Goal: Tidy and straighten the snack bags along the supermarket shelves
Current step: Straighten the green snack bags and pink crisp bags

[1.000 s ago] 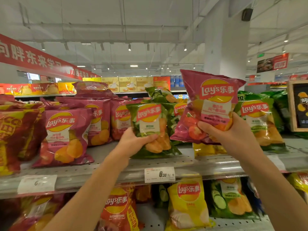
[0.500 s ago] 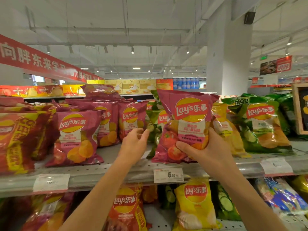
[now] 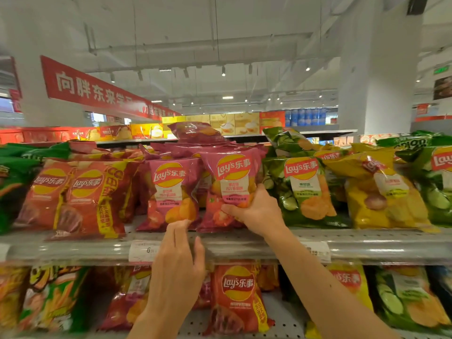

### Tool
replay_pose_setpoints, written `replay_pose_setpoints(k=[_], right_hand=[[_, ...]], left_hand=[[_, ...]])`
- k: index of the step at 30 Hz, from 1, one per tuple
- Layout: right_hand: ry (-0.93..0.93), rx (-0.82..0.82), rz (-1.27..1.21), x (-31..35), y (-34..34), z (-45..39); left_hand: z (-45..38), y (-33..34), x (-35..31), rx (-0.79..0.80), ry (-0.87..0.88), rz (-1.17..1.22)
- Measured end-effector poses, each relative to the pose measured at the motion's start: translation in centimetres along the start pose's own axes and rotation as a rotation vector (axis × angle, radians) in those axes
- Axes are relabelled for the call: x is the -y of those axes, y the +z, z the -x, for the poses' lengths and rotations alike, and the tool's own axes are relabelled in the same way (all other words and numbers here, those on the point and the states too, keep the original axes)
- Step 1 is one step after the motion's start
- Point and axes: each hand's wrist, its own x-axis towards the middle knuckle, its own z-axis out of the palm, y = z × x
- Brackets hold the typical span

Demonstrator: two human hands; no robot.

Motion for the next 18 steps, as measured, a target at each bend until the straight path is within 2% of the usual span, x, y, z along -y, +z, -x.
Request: replay_pose_setpoints(k=[7,11,14,18], right_hand=[[0.049,0.175,0.290,0.9,1.3,0.1],[0.007,0.115,0.399,0.5,0.6,1.2],[-0.100,0.011,0.346,-0.8,-1.0,2.3],[-0.161,-0.122,0.042,-3.2,-5.2,3.6]], left_hand=[[0.4,0.6,0.5,0.029,0.076,-0.076],[0.4,0.9,0.5,0.026,0.050,-0.087],[0.1,1.3,-0.3,0.003,-0.008,-0.104],[-0.4,2.4,-3.7,-0.076,0.020,-0.058]])
